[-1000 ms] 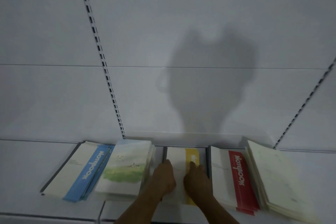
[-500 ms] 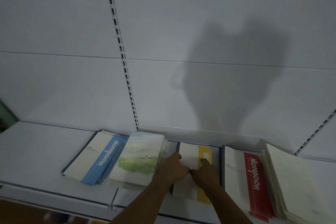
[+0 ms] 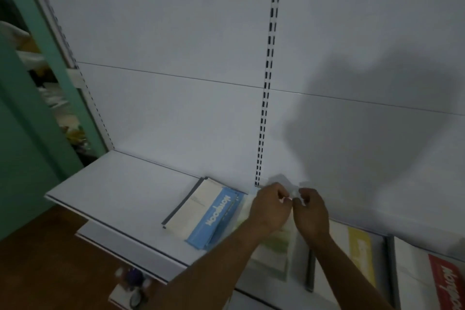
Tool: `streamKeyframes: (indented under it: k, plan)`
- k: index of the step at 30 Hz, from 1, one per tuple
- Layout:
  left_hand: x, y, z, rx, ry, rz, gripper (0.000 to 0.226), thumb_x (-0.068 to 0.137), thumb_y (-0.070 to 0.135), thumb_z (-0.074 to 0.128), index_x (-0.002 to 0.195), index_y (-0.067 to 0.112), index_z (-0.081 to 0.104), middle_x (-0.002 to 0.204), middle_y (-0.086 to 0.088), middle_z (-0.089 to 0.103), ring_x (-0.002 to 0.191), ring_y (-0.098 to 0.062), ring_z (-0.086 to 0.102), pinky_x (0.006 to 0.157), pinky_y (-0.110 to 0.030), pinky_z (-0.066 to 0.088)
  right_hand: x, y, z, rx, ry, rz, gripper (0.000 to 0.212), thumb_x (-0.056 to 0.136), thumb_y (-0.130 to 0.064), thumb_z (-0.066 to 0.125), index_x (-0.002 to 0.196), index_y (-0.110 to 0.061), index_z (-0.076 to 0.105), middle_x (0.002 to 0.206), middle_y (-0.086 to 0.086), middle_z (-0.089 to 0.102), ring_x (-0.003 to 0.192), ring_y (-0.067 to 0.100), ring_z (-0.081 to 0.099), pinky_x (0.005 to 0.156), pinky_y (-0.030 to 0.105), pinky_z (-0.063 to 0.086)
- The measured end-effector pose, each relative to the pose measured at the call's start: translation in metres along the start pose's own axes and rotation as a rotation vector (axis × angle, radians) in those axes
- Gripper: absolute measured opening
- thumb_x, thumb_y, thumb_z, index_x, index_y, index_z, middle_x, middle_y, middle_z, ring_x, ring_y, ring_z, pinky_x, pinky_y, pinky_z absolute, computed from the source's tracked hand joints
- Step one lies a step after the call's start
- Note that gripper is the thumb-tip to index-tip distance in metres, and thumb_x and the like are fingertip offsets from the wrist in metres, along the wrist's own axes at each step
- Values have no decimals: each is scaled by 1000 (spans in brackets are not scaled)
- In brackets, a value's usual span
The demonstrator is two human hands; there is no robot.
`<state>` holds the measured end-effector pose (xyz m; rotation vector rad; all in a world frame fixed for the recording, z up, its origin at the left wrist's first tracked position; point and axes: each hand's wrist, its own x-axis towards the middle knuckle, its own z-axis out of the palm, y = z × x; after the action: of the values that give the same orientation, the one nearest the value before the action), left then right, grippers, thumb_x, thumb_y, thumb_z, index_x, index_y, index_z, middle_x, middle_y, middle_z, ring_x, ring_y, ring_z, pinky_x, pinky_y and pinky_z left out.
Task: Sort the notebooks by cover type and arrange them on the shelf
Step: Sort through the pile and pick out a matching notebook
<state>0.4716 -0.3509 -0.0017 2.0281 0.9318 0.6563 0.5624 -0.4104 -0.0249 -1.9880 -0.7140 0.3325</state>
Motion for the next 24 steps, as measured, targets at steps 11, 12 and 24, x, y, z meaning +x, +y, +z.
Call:
streamKeyframes:
  k: [11, 12, 24]
  plan:
    - [43, -163, -160, 166, -50, -158, 31, 92, 23, 55, 120, 11, 53, 117, -2, 60, 106, -18, 58, 83, -21, 43, -23, -105, 176, -132, -212, 18, 33, 94, -22, 53, 125, -10, 51, 103, 5, 60, 77, 10, 56, 65, 20, 46]
    - [47, -178, -169, 180, -78, -176, 36, 91, 24, 55, 123, 10, 51, 120, -5, 60, 108, -20, 58, 87, -23, 45, -25, -106, 188, -154, -214, 69, 36, 94, -23, 54, 127, -8, 50, 109, 8, 60, 83, 13, 57, 71, 23, 46]
    - [57, -221, -157, 249, -388, -429, 79, 91, 39, 52, 148, 2, 12, 145, -15, 39, 130, -30, 42, 109, -35, 36, -55, -73, 249, -241, -161, 572, 80, 87, -36, 59, 150, -12, 16, 136, 18, 43, 120, 31, 49, 97, 32, 44]
